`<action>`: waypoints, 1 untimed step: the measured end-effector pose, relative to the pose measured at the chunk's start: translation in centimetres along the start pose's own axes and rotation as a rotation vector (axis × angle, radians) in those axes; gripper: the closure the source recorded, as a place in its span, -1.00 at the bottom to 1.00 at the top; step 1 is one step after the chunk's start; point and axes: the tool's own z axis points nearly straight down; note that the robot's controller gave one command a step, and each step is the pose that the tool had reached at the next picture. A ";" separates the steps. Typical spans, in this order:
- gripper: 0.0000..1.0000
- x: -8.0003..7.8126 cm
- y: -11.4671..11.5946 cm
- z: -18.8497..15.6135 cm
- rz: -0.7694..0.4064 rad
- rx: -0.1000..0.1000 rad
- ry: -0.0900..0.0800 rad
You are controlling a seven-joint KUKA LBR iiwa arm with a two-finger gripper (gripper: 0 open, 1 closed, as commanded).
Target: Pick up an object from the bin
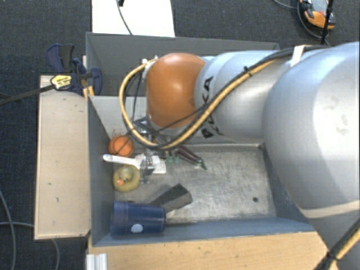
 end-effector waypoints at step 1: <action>-1.00 -0.1 -0.2 4.2 -0.200 0.005 0.000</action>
Offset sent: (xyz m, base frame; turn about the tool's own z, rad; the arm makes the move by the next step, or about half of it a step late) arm -0.0148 0.0148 -0.0607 0.0880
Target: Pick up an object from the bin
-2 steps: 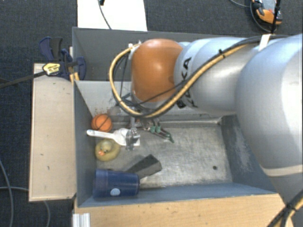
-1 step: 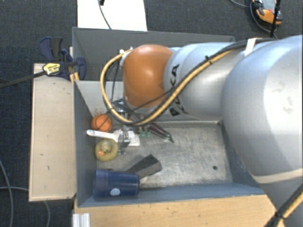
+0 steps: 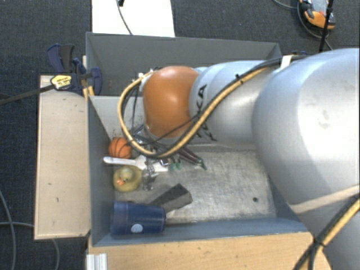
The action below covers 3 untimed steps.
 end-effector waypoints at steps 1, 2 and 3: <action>1.00 1.0 1.4 1.8 0.291 0.005 0.004; 1.00 1.0 1.4 1.8 0.291 0.005 0.004; 1.00 1.0 1.4 1.7 0.291 0.005 0.004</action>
Offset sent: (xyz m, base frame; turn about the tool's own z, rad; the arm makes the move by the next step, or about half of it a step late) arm 0.0000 0.0000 0.0000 0.0000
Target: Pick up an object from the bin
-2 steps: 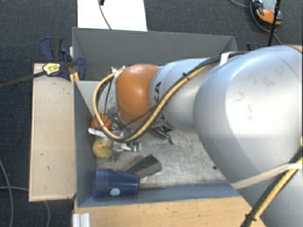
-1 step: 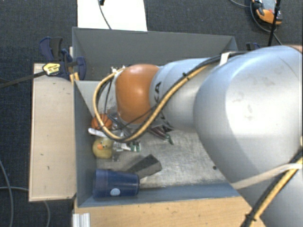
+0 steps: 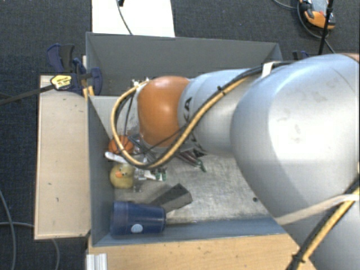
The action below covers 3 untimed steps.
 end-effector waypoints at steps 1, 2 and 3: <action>1.00 0.0 0.0 -0.3 0.002 -0.003 0.001; 1.00 0.0 0.1 -0.6 0.002 -0.006 -0.002; 1.00 0.1 0.1 -1.1 0.002 -0.007 -0.001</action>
Offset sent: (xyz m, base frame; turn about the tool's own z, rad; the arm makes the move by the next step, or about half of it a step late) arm 0.0001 0.0002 0.0019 0.0000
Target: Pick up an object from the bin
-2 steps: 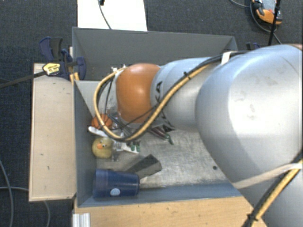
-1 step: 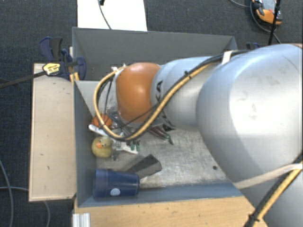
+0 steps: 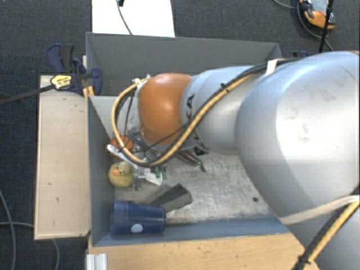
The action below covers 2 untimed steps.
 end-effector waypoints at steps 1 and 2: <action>1.00 0.0 0.0 -0.6 0.001 -0.001 -0.002; 1.00 0.0 0.0 -1.1 0.002 -0.002 -0.001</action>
Offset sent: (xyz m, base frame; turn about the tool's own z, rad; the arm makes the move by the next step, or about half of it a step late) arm 0.0002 0.0002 0.0301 0.0000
